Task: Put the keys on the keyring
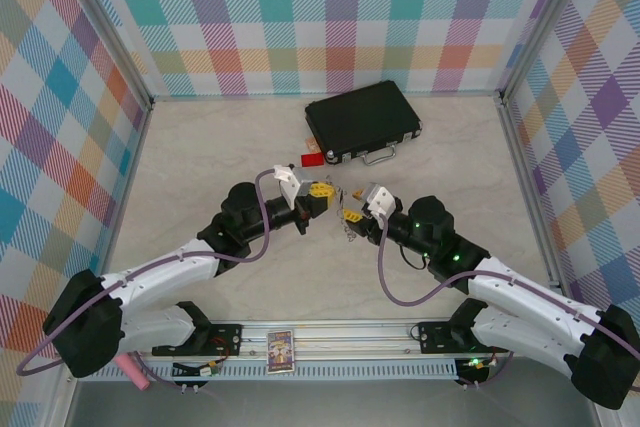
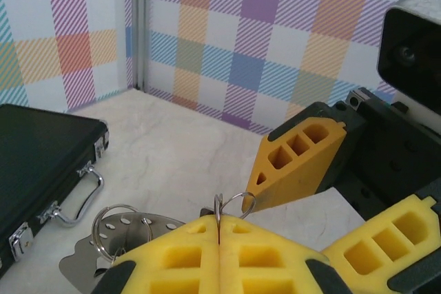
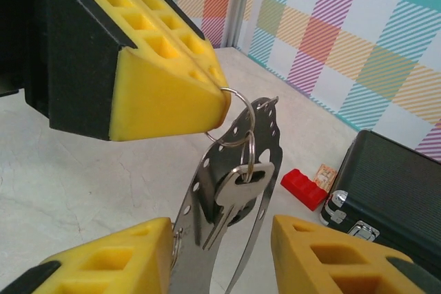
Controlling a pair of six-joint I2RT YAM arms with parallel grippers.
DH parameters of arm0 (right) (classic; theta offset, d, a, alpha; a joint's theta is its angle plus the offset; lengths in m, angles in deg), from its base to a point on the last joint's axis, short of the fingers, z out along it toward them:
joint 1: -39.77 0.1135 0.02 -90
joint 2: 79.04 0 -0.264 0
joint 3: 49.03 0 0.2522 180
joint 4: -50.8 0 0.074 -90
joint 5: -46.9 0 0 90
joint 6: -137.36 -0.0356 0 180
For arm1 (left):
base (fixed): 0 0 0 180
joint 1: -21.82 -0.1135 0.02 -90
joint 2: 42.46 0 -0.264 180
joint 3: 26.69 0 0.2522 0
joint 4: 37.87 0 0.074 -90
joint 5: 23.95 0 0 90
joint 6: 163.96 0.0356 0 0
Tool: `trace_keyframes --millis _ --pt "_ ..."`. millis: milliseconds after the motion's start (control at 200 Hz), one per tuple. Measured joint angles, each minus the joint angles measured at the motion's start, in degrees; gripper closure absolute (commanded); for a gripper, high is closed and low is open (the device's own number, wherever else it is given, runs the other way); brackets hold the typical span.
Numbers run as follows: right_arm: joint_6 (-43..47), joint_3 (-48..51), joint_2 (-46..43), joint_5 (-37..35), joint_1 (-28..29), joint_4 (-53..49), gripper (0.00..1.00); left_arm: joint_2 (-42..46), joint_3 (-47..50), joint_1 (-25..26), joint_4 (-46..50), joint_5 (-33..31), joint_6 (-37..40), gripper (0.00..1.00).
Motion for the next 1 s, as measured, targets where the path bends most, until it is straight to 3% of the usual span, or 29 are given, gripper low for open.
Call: trace_keyframes --millis 280,570,1000 --pt "1.1 -3.3 1.1 -0.3 0.0 -0.1 0.64 -0.9 1.8 0.0 -5.9 0.1 -1.7 1.00" --pt "3.2 -4.3 1.3 -0.3 0.0 -1.0 0.81 -0.9 3.4 0.0 -7.9 0.2 -1.9 1.00" --pt "4.5 -6.0 3.8 -0.1 0.0 -1.5 0.88 -0.9 3.5 0.0 -7.9 2.2 -3.2 1.00"
